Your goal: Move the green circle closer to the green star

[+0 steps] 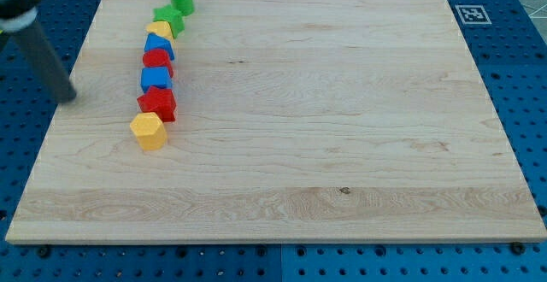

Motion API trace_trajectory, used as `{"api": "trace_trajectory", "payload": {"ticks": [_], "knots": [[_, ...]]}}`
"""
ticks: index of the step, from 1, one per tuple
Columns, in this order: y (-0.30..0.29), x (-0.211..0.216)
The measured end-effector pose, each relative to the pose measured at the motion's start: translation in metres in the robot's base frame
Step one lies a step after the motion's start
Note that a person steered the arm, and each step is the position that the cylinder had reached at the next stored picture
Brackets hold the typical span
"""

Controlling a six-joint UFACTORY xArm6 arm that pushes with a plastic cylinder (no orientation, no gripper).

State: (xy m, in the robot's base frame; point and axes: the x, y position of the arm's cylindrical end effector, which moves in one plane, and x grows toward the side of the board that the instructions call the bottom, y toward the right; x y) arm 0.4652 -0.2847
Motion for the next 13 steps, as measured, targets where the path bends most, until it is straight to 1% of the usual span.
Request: {"api": "trace_trajectory", "payload": {"ticks": [1,2,3,4,5,6,8,9,11,13], "knots": [[0.046,0.089],[0.15,0.103],[0.247,0.042],[0.278,-0.062],[0.268,-0.172],[0.214,-0.27],[0.199,-0.273],[0.175,-0.274],[0.15,-0.274],[0.137,-0.274]]}}
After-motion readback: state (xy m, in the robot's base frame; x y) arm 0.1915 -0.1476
